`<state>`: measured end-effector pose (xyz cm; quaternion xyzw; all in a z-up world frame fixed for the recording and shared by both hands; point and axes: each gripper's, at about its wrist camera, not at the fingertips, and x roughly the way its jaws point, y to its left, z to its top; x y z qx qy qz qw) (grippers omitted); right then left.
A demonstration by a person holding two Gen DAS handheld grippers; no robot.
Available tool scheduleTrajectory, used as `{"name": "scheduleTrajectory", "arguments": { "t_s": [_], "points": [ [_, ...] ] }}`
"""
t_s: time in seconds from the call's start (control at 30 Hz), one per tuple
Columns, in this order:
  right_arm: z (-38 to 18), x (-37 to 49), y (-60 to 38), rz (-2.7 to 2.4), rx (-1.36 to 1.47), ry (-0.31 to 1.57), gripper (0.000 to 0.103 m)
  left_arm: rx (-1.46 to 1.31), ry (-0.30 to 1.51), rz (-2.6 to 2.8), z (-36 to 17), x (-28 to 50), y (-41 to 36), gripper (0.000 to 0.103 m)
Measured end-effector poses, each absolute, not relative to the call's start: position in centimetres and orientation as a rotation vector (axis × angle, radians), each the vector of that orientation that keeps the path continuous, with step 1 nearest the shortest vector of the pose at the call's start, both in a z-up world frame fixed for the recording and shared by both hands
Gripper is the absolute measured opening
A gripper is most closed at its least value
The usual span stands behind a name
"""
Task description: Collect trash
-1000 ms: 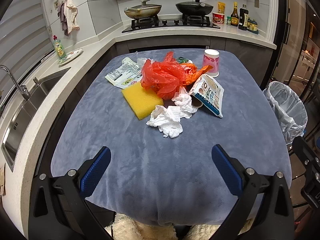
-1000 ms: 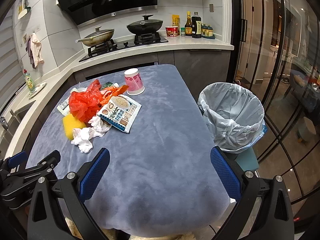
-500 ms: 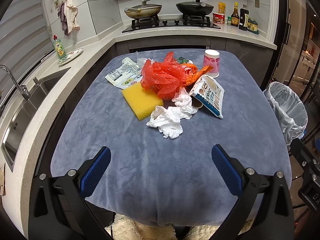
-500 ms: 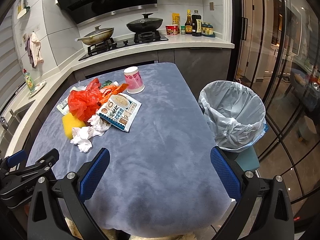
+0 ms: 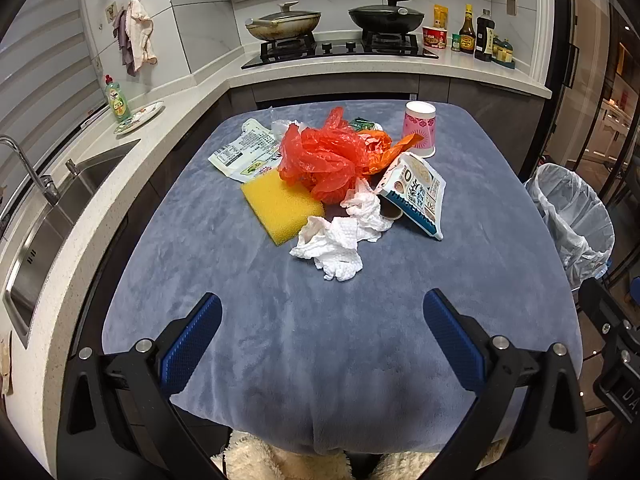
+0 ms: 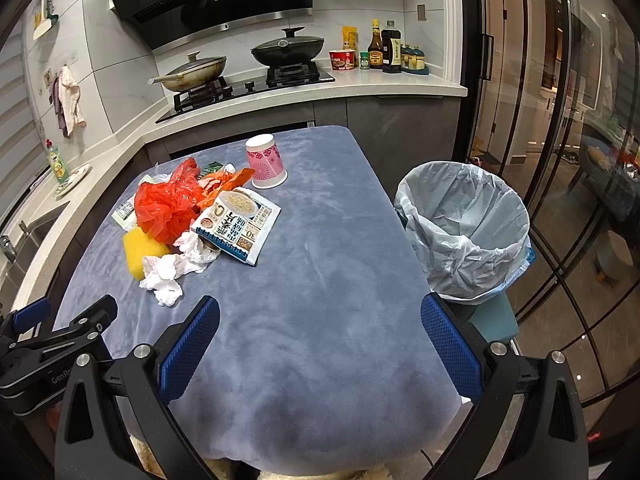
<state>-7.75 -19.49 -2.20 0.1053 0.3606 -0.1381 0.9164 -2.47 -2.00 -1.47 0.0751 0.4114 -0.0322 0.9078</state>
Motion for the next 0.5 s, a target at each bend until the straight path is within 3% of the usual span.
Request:
{"name": "scheduleTrajectory", "arguments": {
  "t_s": [0.5],
  "points": [
    [-2.34,-7.4,-19.58,-0.288,0.216,0.747,0.096,0.151,0.851,-0.074,-1.38,-2.29,-2.2,0.096]
  ]
}}
